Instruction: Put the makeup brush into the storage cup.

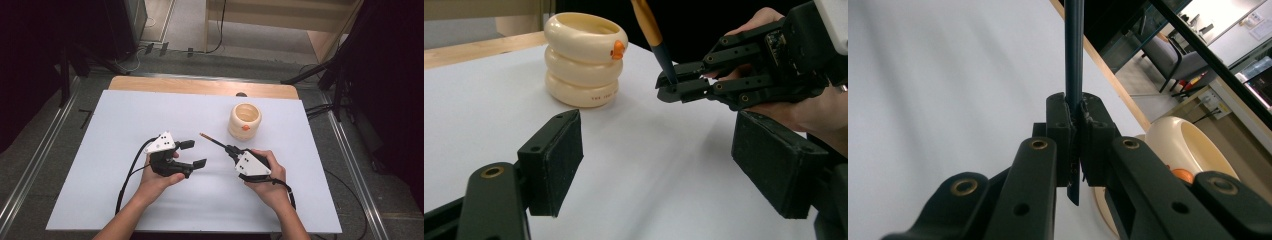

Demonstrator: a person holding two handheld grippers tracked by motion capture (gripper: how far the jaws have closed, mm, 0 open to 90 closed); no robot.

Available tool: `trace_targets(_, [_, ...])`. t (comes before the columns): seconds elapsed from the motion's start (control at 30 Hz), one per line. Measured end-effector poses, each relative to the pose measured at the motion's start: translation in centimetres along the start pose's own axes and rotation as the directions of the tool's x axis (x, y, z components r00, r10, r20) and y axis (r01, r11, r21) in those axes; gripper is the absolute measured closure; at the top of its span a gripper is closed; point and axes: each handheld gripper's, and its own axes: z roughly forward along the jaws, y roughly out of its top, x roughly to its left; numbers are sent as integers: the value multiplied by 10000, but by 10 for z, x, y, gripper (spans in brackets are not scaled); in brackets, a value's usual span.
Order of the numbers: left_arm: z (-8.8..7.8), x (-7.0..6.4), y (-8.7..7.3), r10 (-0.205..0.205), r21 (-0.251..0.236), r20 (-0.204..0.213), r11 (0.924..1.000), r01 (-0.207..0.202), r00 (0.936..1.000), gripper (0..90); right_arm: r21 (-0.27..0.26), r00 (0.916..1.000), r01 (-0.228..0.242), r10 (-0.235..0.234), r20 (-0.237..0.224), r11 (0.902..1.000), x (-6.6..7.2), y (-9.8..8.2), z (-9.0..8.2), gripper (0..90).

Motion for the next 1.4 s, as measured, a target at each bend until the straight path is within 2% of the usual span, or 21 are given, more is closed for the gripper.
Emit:
trace_targets(0.23, [-3, 1, 1, -168, -359, 28, 9992, 168, 9999, 272, -258, 9988, -414, 407, -286, 9988, 4, 1, 3, 857])
trace_targets(0.33, [-2, 0, 0, -259, -519, 20, 9983, 260, 9997, 299, -508, 9948, -928, 904, -465, 9944, 6, 1, 4, 857])
trace_targets(0.53, [-2, -1, 0, -214, -818, -21, 9964, 211, 9998, 351, -913, 9797, -1894, 1820, -835, 9776, 8, 2, 6, 857])
trace_targets(0.67, [-3, -1, 0, -210, -1061, 33, 9941, 213, 9998, 406, -1091, 9663, -2407, 2275, -1207, 9644, 11, 3, 8, 857])
trace_targets(0.77, [-4, -2, 1, -190, -1310, 46, 9912, 194, 9998, 447, -1110, 9617, -2499, 2331, -1444, 9619, 16, 5, 10, 857])
trace_targets(0.83, [-5, -2, 1, -201, -1432, 84, 9895, 211, 9998, 478, -1111, 9620, -2445, 2266, -1525, 9633, 19, 7, 11, 857])
trace_targets(1.03, [-9, 1, 3, -489, -1761, 356, 9829, 545, 9982, 577, -1035, 9591, -2427, 2227, -1746, 9646, 26, 10, 15, 857])
trace_targets(1.2, [-10, 2, 3, -677, -1819, 684, 9801, 792, 9954, 691, -1098, 9571, -2455, 2229, -1850, 9631, 29, 11, 18, 856])
trace_targets(1.3, [-10, 3, 3, -742, -1761, 737, 9806, 862, 9945, 771, -1091, 9547, -2512, 2276, -1919, 9618, 31, 11, 18, 856])
trace_targets(1.37, [-10, 5, 3, -830, -1717, 1014, 9801, 996, 9914, 840, -1089, 9546, -2489, 2247, -1954, 9624, 32, 11, 19, 856])
trace_targets(1.4, [-10, 4, 3, -799, -1663, 1018, 9814, 962, 9916, 845, -1063, 9547, -2449, 2206, -2000, 9637, 32, 11, 19, 856])
